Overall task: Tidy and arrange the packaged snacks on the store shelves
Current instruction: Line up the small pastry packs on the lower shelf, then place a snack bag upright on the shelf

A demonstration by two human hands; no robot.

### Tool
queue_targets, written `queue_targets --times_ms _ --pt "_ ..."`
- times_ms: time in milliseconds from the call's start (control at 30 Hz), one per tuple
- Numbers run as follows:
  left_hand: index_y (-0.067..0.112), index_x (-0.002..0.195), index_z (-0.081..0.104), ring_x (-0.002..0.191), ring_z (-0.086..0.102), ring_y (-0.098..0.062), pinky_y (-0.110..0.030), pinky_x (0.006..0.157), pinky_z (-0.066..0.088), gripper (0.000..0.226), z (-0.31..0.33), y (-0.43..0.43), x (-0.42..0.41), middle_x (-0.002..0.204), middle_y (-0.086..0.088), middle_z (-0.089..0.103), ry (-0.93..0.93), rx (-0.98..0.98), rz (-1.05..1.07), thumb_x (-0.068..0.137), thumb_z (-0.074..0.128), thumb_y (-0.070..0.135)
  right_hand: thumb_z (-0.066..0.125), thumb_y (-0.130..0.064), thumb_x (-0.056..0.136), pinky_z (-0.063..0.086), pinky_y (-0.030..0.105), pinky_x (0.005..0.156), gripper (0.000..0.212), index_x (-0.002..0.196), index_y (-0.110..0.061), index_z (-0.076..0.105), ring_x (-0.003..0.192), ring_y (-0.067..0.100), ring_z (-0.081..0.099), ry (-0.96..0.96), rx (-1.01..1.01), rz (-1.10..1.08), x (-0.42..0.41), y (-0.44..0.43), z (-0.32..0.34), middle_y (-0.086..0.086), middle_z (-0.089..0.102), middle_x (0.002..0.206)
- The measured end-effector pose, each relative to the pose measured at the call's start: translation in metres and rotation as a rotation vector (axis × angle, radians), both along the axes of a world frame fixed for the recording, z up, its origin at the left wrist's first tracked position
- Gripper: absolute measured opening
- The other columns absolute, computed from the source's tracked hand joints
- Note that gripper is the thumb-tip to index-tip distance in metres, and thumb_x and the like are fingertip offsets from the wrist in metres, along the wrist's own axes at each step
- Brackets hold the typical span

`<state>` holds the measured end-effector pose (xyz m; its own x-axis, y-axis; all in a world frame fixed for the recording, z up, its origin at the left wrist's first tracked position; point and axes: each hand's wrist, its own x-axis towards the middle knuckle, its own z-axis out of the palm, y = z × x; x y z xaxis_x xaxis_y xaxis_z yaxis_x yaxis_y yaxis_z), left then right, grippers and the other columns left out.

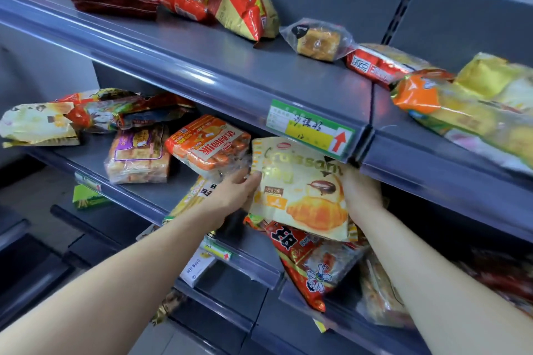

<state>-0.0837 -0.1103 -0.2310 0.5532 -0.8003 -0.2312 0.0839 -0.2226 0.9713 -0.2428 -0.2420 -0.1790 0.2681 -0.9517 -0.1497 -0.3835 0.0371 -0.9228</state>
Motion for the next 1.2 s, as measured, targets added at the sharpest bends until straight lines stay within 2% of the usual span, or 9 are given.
queue_targets --times_ms 33,100,167,267,400,533,633,933,1200 --pt "0.021 0.103 0.06 0.083 0.064 -0.016 -0.036 0.09 0.05 0.018 0.001 0.0 -0.006 0.101 -0.001 0.07 0.067 -0.04 0.01 0.099 0.048 0.034 0.045 -0.02 0.099 0.041 0.03 0.079 0.019 0.104 -0.006 0.058 0.099 0.022 0.053 -0.055 -0.016 0.008 -0.004 0.001 0.0 0.011 0.055 0.107" --pt "0.016 0.093 0.062 0.079 0.065 -0.021 -0.036 0.077 0.052 0.017 0.006 0.005 -0.021 0.086 -0.004 0.073 0.168 -0.075 0.041 0.098 0.051 0.028 0.056 -0.024 0.094 0.047 0.034 0.089 0.014 0.093 -0.012 0.063 0.105 0.023 0.058 -0.193 0.007 0.001 -0.016 0.008 0.002 0.003 0.061 0.104" --pt "0.009 0.103 0.062 0.09 0.066 -0.03 -0.042 0.083 0.054 0.017 0.01 0.014 -0.031 0.099 -0.012 0.072 0.195 -0.083 0.036 0.095 0.057 0.024 0.064 -0.027 0.087 0.05 0.045 0.094 0.013 0.079 -0.018 0.065 0.099 0.026 0.064 -0.291 0.042 0.004 -0.029 0.009 0.0 0.003 0.067 0.094" --pt "0.002 0.117 0.056 0.097 0.066 -0.038 -0.062 0.087 0.05 0.04 0.016 0.03 -0.051 0.109 -0.023 0.068 0.201 -0.068 0.073 0.085 0.07 0.021 0.065 -0.028 0.088 0.051 0.042 0.094 0.018 0.104 -0.02 0.067 0.099 0.02 0.065 -0.324 0.046 0.034 -0.051 0.012 -0.002 0.002 0.069 0.106" --pt "0.006 0.096 0.056 0.073 0.067 -0.026 -0.039 0.06 0.057 0.008 0.021 0.047 -0.073 0.089 -0.013 0.069 0.222 -0.107 0.211 0.091 0.062 0.005 0.07 -0.028 0.084 0.048 0.042 0.098 0.039 0.121 -0.024 0.056 0.107 0.02 0.061 -0.347 0.029 0.13 -0.08 0.024 -0.002 0.002 0.061 0.124" --pt "0.013 0.076 0.048 0.063 0.061 -0.021 -0.029 0.049 0.049 0.021 0.032 0.067 -0.089 0.076 -0.008 0.063 0.184 -0.129 0.289 0.093 0.059 0.006 0.076 -0.029 0.077 0.044 0.045 0.101 0.069 0.137 -0.022 0.042 0.113 0.024 0.057 -0.365 0.14 0.154 -0.108 0.039 0.004 0.004 0.057 0.126" --pt "0.013 0.076 0.047 0.064 0.062 -0.022 -0.032 0.049 0.053 0.021 0.044 0.083 -0.103 0.076 -0.008 0.064 0.207 -0.162 0.294 0.093 0.058 0.007 0.075 -0.023 0.078 0.05 0.043 0.089 0.053 0.125 -0.017 0.052 0.107 0.027 0.062 -0.36 0.201 0.246 -0.128 0.053 0.012 0.008 0.065 0.116" --pt "0.011 0.083 0.048 0.082 0.062 -0.031 -0.057 0.085 0.05 0.014 0.076 0.128 -0.135 0.091 -0.019 0.063 0.268 -0.248 0.204 0.094 0.056 0.008 0.063 -0.014 0.089 0.054 0.037 0.079 0.026 0.114 -0.01 0.064 0.101 0.027 0.066 -0.427 0.172 0.293 -0.189 0.112 0.043 0.01 0.07 0.11" --pt "0.013 0.074 0.044 0.084 0.061 -0.032 -0.058 0.083 0.05 0.025 0.104 0.145 -0.184 0.09 -0.017 0.064 0.351 -0.371 0.053 0.096 0.051 0.006 0.055 -0.022 0.095 0.05 0.033 0.074 0.017 0.104 -0.016 0.067 0.094 0.019 0.063 -0.435 0.068 0.141 -0.255 0.168 0.08 0.002 0.07 0.1"
